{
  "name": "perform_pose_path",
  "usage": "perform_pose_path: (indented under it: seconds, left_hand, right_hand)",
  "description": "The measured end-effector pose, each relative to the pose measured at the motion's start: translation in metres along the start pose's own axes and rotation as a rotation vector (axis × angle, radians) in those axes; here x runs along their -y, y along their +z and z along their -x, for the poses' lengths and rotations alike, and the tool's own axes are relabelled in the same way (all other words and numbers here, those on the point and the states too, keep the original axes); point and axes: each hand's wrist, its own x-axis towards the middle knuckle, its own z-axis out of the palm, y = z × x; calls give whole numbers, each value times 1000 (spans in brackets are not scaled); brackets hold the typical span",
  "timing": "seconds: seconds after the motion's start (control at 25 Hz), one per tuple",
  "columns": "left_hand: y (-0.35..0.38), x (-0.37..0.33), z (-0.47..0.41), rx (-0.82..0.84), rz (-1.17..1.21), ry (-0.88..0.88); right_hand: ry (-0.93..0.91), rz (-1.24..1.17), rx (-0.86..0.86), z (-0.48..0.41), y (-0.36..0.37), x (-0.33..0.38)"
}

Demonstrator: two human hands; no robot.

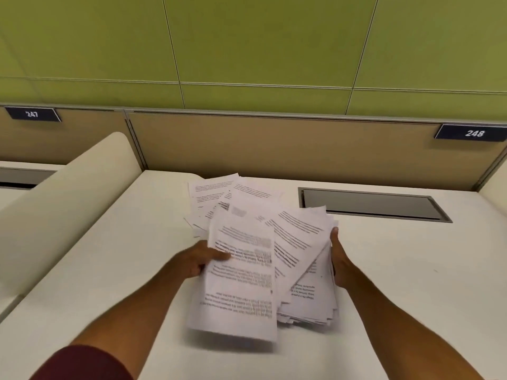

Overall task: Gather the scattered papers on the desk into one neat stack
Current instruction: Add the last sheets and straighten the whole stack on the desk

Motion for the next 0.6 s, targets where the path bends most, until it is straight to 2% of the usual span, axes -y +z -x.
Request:
perform_pose_path:
  seconds: [0.08,0.12,0.24,0.4,0.48,0.6]
  left_hand:
    - [20,4,-8,-12,-233,-61]
    - [25,4,-11,-92,-304,-69]
    - [30,3,-22,-314,-348,20]
    - [39,15,-25,-429,-601,128]
    - [45,21,-30,-441,-771,95]
    - [50,24,-42,-544,-834,41]
  right_hand:
    - [-7,-3,69,3,-2,0]
    - [-11,30,81,4,-4,-3]
    - [-78,148,141,2,-8,-14]
    - [-68,236,243,4,-13,-10]
    - [-24,268,201,3,-14,-10]
    - [-17,200,205,9,-12,-4]
